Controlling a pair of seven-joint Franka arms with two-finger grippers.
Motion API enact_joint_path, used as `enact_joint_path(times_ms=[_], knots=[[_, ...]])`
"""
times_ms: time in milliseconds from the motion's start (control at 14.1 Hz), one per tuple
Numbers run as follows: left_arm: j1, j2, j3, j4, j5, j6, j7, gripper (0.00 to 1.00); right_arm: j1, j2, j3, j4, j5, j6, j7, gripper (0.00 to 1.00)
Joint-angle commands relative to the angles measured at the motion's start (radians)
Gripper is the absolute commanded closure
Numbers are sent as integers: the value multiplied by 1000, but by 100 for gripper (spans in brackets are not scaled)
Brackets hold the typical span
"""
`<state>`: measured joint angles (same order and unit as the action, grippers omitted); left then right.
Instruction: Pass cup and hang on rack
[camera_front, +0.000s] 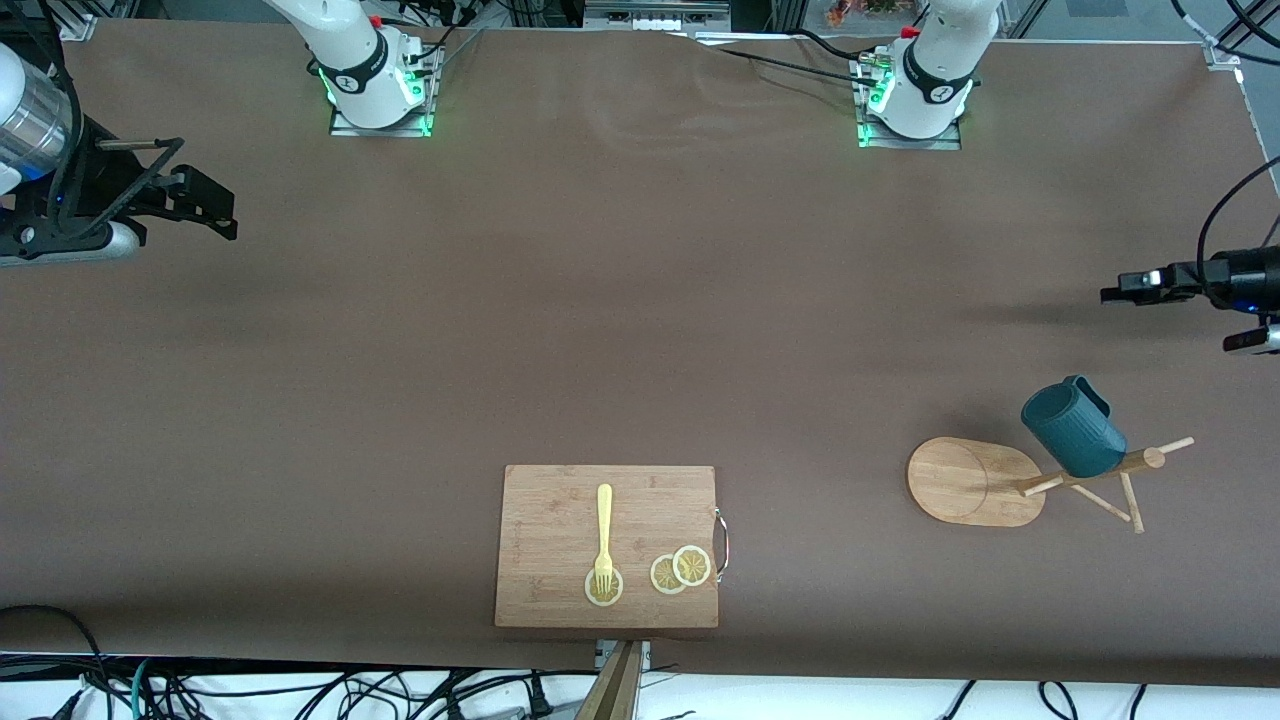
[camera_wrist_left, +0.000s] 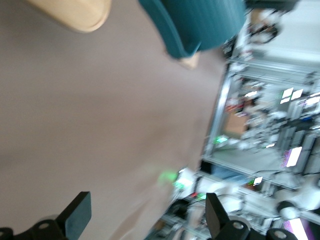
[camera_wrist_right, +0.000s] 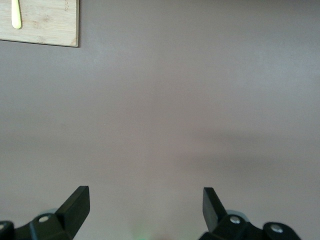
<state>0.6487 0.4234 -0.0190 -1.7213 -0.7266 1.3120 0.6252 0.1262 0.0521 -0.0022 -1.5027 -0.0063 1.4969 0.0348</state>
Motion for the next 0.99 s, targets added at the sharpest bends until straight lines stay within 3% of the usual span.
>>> enact_joint_path(times_ms=[0,142,639,923], knots=[[-79,-60,-2,80,161,6,2,0,0,-11,1,4,-1,-17,-1,0],[-154,-106,-2,92,274,19,-47,0,0,-11,1,4,-1,-17,-6,0],[-449,-132,1,307,529,39,-298,0,0,-11,1,4,-1,-17,-9,0],[-556,-176,2,341,708,203,-298,0,0,-11,1,4,-1,-17,-9,0]])
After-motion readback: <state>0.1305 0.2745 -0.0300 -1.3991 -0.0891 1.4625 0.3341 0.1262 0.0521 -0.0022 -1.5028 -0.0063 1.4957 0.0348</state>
